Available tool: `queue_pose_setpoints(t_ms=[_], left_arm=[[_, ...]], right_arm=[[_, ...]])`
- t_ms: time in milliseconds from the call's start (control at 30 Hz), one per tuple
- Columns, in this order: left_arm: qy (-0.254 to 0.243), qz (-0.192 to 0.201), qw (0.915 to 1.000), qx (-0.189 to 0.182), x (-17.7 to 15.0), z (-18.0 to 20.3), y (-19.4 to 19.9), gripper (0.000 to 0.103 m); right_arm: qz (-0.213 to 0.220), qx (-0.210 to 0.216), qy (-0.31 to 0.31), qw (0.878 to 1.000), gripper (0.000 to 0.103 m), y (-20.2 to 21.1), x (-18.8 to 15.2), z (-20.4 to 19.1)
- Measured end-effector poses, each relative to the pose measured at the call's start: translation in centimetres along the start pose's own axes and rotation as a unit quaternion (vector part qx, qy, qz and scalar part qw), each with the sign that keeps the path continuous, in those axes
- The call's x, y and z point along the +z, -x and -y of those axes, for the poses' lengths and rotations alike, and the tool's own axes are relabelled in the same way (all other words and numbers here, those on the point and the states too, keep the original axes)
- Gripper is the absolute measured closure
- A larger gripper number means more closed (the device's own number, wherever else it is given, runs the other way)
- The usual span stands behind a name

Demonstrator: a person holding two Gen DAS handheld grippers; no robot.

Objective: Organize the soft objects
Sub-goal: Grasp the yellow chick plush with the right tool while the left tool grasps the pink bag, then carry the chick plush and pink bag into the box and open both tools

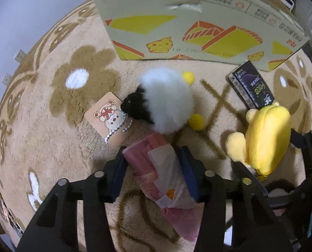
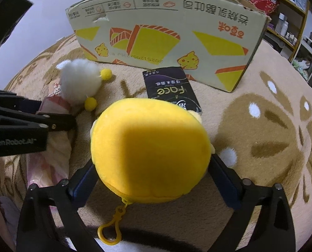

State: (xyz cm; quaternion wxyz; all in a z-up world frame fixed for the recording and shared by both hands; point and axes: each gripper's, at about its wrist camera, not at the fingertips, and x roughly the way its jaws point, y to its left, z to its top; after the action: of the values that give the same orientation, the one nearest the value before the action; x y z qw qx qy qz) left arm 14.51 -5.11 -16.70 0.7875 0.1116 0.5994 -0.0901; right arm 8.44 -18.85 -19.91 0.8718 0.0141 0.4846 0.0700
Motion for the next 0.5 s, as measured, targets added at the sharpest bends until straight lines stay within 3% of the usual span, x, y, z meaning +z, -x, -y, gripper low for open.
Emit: queue_pose_setpoints(t_ms=[167, 433, 500], left_arm=[[0.007, 0.010, 0.9999, -0.010, -0.9, -1.0, 1.3, 0.066], [0.026, 0.042, 0.9987, 0.011, -1.6, -2.1, 4.7, 0.070], [0.031, 0.055, 0.9979, 0.016, -1.6, -2.9, 5.6, 0.075]], right_arm=[[0.009, 0.004, -0.012, 1.000, 0.015, 0.7, 0.3, 0.7], [0.042, 0.016, -0.021, 0.999, 0.017, 3.0, 0.8, 1.1], [0.058, 0.019, -0.024, 0.998, 0.017, 4.1, 1.0, 1.3]])
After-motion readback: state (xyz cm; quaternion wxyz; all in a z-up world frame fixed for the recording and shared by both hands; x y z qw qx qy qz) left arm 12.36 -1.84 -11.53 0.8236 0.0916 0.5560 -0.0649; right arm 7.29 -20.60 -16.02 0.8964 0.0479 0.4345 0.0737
